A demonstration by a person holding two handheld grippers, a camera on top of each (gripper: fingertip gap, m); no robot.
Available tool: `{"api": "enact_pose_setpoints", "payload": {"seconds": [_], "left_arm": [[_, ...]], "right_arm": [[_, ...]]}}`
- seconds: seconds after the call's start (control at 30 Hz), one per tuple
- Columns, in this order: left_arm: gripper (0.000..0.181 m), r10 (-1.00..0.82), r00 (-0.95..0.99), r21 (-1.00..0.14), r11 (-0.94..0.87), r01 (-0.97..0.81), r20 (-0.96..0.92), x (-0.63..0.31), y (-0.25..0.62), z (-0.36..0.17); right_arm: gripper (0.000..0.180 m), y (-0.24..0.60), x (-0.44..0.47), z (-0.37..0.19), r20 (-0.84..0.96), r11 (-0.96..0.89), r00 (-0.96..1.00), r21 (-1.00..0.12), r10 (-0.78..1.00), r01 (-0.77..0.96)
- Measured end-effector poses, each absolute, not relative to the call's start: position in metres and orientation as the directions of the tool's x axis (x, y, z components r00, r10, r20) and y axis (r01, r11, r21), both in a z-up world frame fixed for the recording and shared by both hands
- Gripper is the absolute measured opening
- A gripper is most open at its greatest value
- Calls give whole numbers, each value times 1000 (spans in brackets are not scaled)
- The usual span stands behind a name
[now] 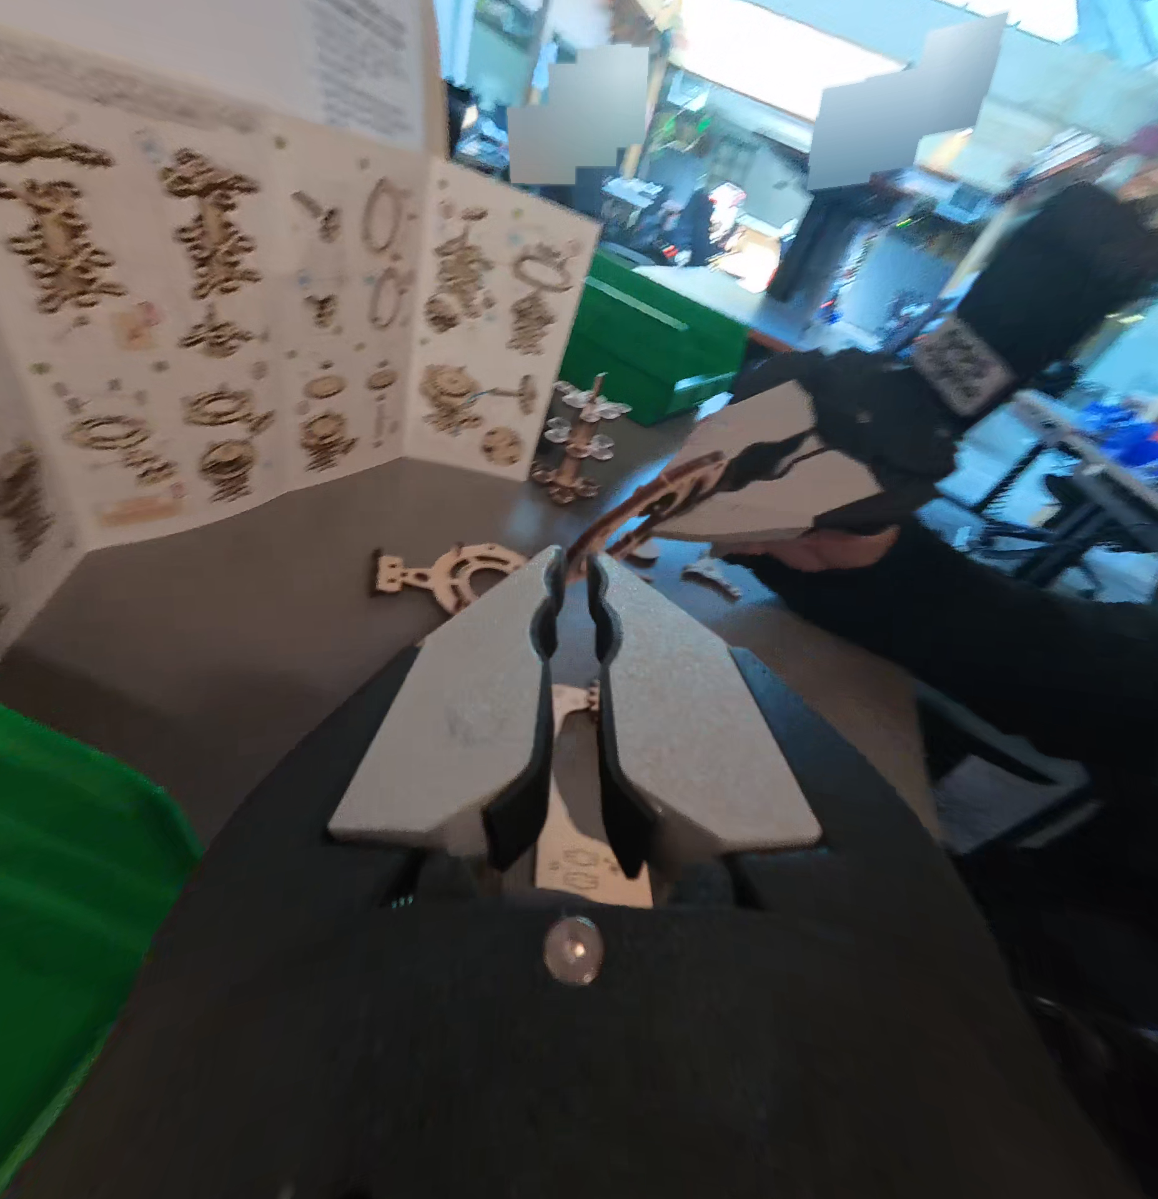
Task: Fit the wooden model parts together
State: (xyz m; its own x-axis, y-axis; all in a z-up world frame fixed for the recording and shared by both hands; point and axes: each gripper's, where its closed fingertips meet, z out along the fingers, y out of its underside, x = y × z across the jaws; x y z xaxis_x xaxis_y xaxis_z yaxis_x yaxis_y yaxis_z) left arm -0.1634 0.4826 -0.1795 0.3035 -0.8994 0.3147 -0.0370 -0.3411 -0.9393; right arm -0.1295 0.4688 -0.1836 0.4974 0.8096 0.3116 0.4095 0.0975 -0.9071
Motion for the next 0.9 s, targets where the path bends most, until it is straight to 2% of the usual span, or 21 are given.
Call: {"api": "enact_pose_setpoints", "payload": {"seconds": [0.13,0.2,0.3,0.43,0.53,0.6,0.63,0.77,0.9], "left_arm": [[12,-866,412,-938,-340,-72,282,-168,495,-189],[15,-878,312,-914,-402,-64,364,-161,481,-187],[28,-837,104,-841,-540,-1,537,-148,459,-173],[43,-762,46,-763,-643,70,646,-148,464,-168],[44,-709,14,-706,-700,106,705,-152,469,-167],[19,-707,-53,-697,-705,131,705,-157,465,-158],[11,-714,-46,-704,-697,136,698,-158,466,-158],[6,-755,-30,-748,-653,116,655,-160,462,-158],[1,-824,74,-827,-559,57,562,-159,464,-168]], "right_arm": [[1,488,-115,-188,488,143,571,-828,660,542],[1,497,-106,-185,582,175,589,-779,561,603],[1,499,-102,-178,731,251,542,-664,414,704],[1,490,-113,-169,890,347,400,-454,219,821],[1,480,-126,-164,951,404,295,-308,97,861],[1,477,-133,-166,970,417,238,-233,41,878],[1,476,-136,-167,974,419,226,-218,31,881],[4,475,-139,-174,967,425,241,-251,79,869],[23,467,-149,-194,911,474,272,-396,309,786]]}}
